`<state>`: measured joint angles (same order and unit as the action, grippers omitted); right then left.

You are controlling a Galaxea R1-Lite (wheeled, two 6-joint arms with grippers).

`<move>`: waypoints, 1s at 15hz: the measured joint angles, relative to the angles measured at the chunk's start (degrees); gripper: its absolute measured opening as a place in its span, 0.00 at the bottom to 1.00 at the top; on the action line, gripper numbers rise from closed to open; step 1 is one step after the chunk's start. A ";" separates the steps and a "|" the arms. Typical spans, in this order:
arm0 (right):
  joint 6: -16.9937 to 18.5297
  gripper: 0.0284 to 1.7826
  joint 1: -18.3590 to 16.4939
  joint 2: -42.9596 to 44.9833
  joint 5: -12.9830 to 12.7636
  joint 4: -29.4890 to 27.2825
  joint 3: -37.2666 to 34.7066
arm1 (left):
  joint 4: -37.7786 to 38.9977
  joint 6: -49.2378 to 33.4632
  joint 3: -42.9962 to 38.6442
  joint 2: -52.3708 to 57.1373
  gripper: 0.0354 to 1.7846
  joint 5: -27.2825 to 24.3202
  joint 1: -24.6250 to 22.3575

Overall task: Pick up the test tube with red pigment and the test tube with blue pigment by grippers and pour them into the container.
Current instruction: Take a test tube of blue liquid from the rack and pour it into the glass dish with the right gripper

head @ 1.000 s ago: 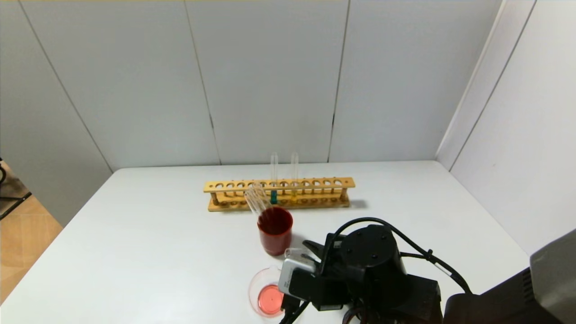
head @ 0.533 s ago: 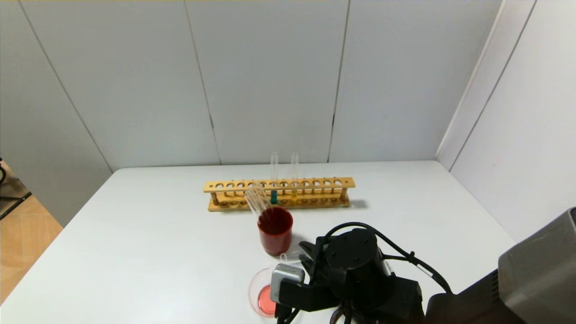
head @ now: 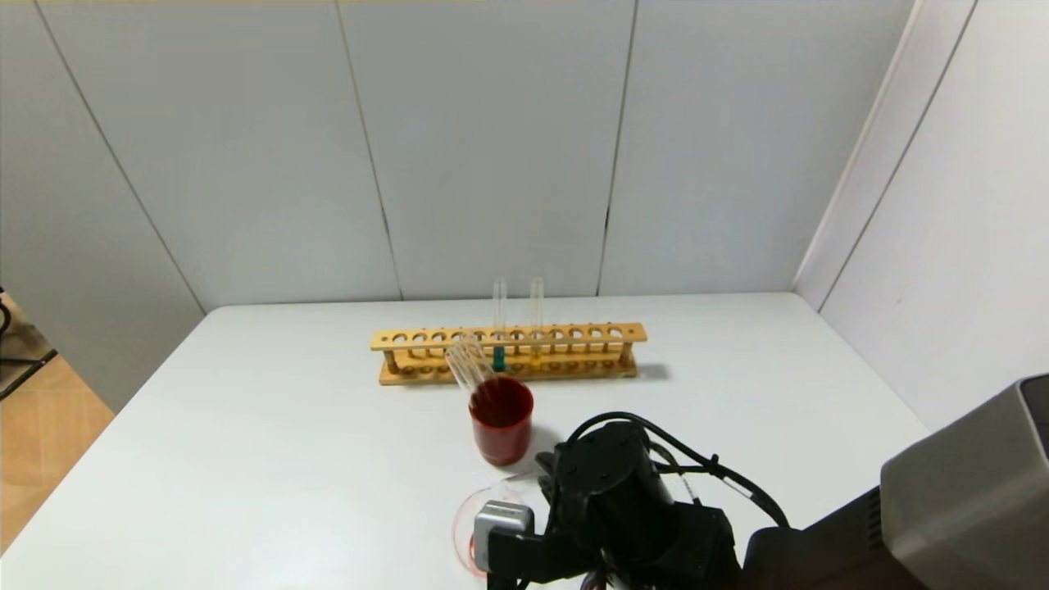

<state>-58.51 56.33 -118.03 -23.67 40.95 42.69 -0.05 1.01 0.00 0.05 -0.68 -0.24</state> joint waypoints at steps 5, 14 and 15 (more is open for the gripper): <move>-2.73 0.18 1.05 -0.11 -4.72 -8.18 3.72 | 0.02 -0.02 0.00 0.00 0.98 0.00 0.02; -5.84 0.18 1.02 -0.55 -7.46 -25.47 12.90 | 0.02 -0.02 0.00 0.00 0.98 0.00 0.00; -6.64 0.18 1.02 -0.57 -8.44 -26.62 13.92 | 0.02 0.00 0.00 0.00 0.98 -0.05 0.00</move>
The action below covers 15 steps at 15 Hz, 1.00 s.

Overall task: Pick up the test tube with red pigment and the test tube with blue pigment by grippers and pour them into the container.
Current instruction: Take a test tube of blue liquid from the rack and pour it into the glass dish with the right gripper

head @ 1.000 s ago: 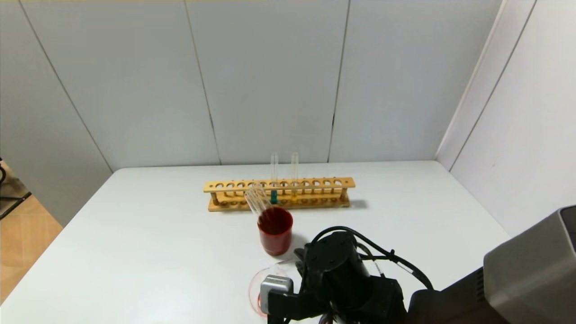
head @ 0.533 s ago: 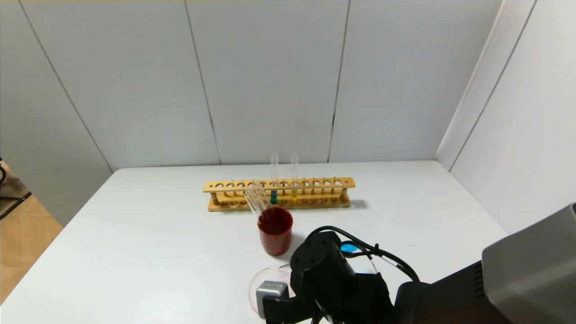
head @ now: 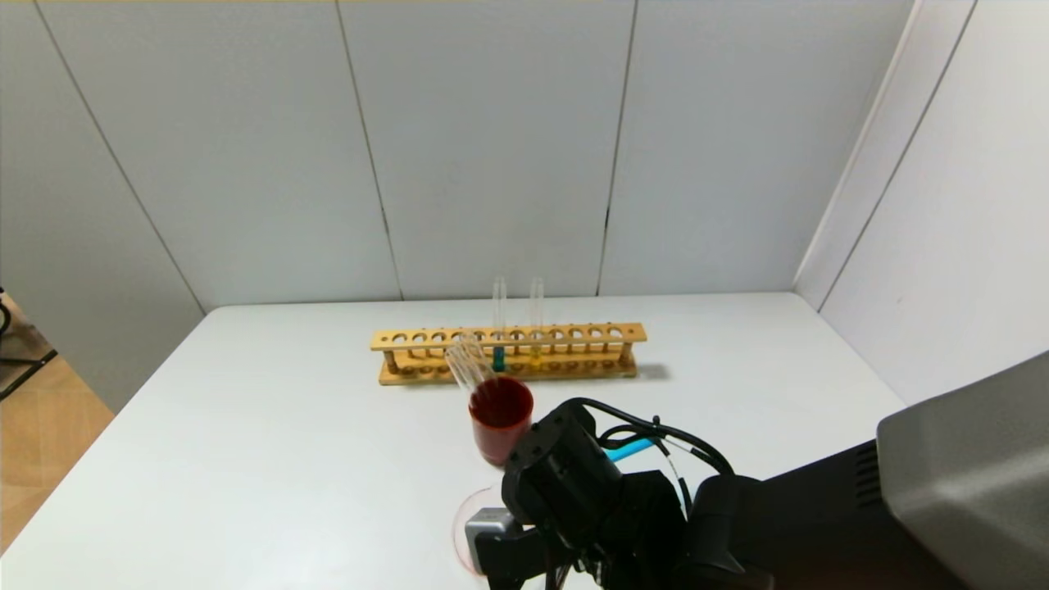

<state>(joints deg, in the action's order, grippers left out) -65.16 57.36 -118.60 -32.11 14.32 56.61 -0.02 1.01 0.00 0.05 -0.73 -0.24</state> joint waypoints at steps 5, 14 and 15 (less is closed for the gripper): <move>-1.93 0.18 1.24 -1.11 -2.32 -6.34 5.45 | 0.00 0.00 0.00 0.00 0.98 0.02 0.00; -5.35 0.18 2.91 -3.50 -3.96 -8.24 8.72 | 0.02 0.00 0.00 0.00 0.98 0.02 0.00; -5.81 0.18 2.93 -3.56 -4.16 -8.35 8.72 | 0.00 -0.02 0.00 0.00 0.98 0.02 0.00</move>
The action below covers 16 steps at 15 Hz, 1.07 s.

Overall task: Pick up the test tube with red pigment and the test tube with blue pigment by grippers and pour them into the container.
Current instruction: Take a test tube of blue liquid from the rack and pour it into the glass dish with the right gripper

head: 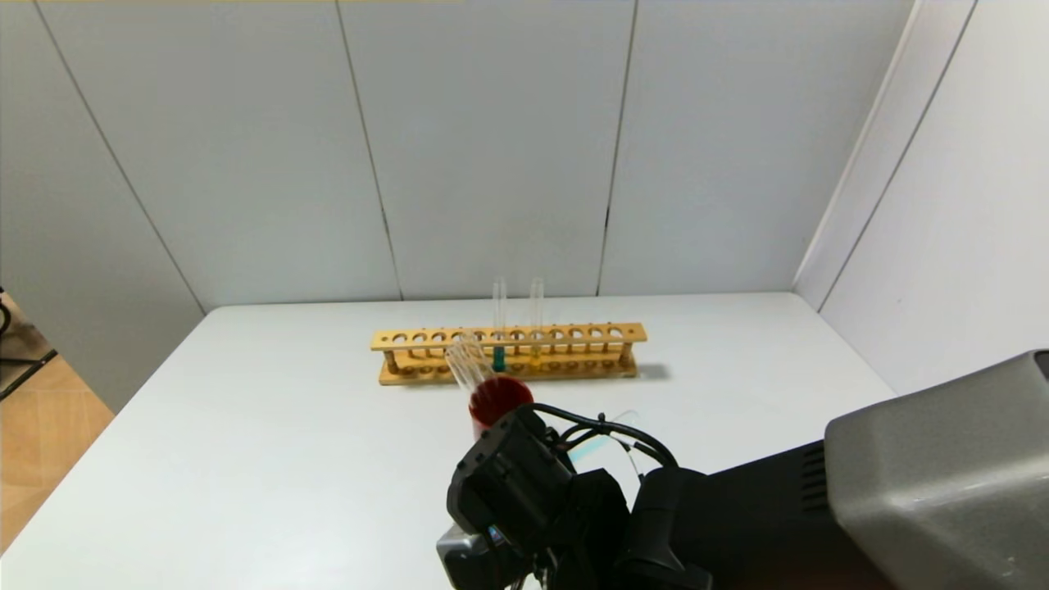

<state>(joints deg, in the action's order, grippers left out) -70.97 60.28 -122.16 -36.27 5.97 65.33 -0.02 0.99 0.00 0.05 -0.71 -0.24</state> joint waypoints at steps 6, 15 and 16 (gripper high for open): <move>-0.49 0.18 0.05 -0.13 -1.71 0.04 -0.43 | 0.00 0.02 0.00 0.00 0.98 0.02 0.00; -3.61 0.18 0.22 -0.20 -4.39 -1.49 -0.20 | 0.00 0.00 0.00 0.00 0.98 0.02 0.00; -3.58 0.18 0.24 -0.22 -4.39 -1.43 -0.15 | 0.02 0.02 0.00 0.00 0.98 0.00 0.00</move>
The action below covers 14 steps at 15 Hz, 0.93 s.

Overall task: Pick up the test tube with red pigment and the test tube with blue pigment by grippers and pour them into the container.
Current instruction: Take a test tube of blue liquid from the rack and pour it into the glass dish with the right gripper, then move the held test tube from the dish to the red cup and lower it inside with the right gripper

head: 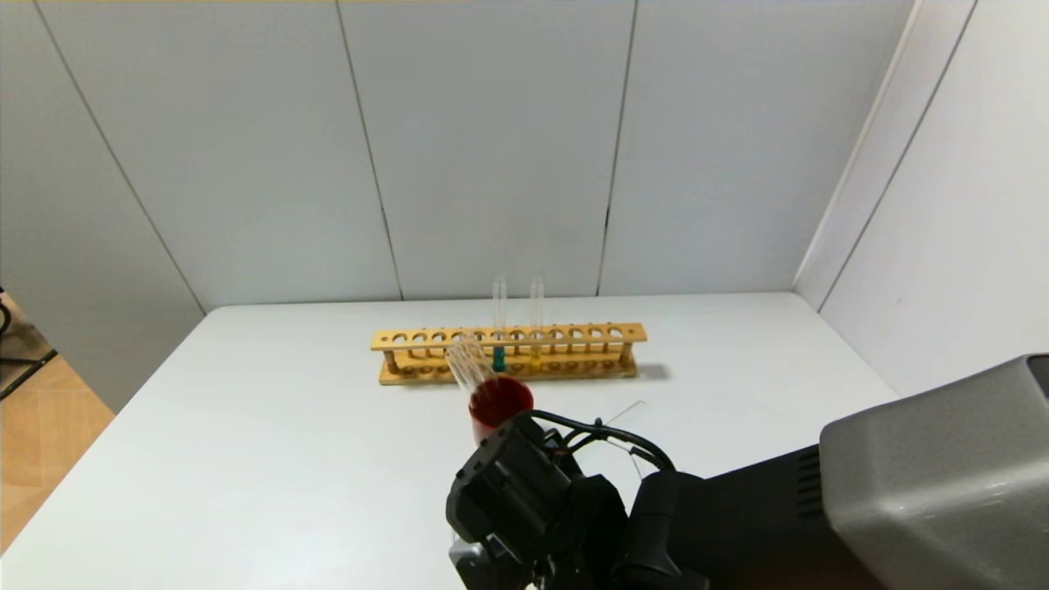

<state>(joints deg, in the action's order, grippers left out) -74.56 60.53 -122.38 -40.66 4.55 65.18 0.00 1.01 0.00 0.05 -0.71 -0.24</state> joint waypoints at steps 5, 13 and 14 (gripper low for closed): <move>1.96 0.18 -0.02 0.35 0.34 1.40 0.68 | -0.02 0.00 0.00 0.00 0.98 0.02 0.00; 30.71 0.18 1.60 3.94 3.56 5.71 -7.22 | -0.02 0.00 0.00 0.00 0.98 0.00 0.00; 35.32 0.18 1.85 4.85 4.33 5.90 -8.90 | -0.02 0.00 0.00 0.00 0.98 0.02 0.00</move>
<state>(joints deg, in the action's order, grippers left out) -39.24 62.38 -117.53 -36.33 10.45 56.28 -0.02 1.01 0.00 0.05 -0.68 -0.24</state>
